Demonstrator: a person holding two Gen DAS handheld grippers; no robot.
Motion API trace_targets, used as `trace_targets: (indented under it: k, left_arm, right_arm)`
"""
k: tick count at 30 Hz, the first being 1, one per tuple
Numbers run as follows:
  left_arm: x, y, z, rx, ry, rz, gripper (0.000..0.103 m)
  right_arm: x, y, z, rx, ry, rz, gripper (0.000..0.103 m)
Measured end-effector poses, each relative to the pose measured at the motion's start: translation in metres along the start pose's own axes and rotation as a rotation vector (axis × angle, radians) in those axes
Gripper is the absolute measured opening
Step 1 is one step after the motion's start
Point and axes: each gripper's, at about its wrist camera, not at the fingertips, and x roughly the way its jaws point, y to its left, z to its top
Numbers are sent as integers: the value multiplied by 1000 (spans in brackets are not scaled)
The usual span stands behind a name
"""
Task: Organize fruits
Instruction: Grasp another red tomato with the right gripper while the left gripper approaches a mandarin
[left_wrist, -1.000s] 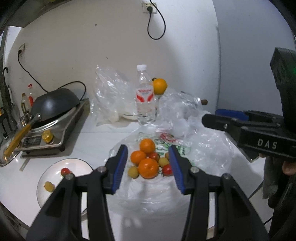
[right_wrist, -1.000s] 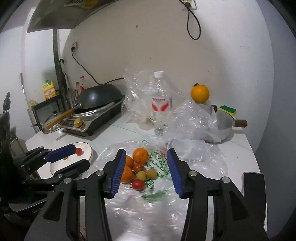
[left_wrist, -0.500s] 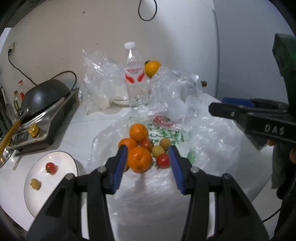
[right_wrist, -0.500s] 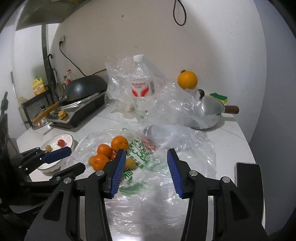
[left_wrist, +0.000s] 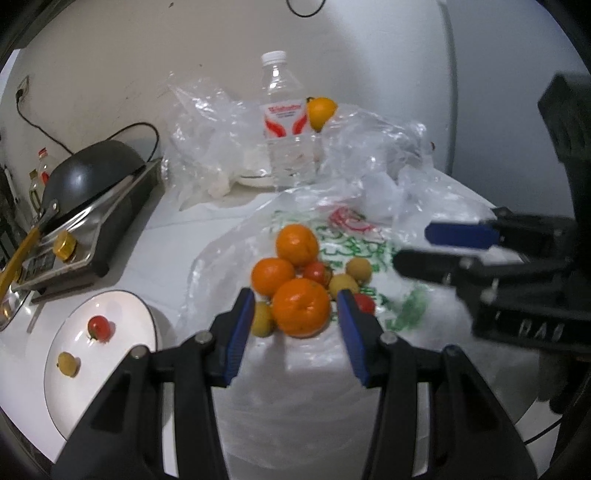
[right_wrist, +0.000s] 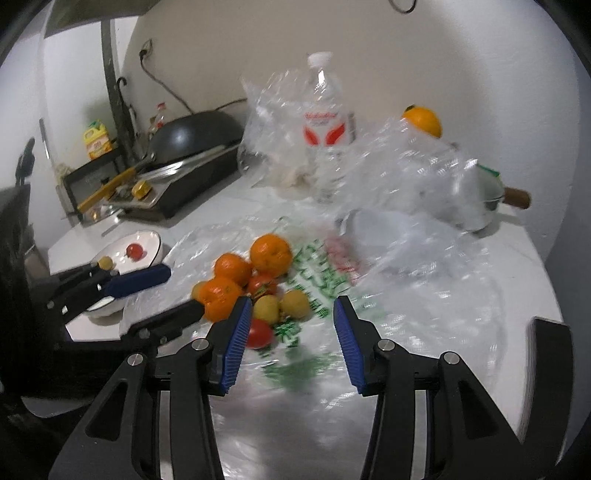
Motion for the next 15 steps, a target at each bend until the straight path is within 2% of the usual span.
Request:
trace_targets:
  k: [7,15]
  left_arm:
    - [-1,22,-5,-38,8,-7,48]
    - [1,31,-9,-48,17,-33,48]
  right_arm:
    - [25,15,-2,2,78,14,49]
    - [48,24,-7,-4,156,-12,48]
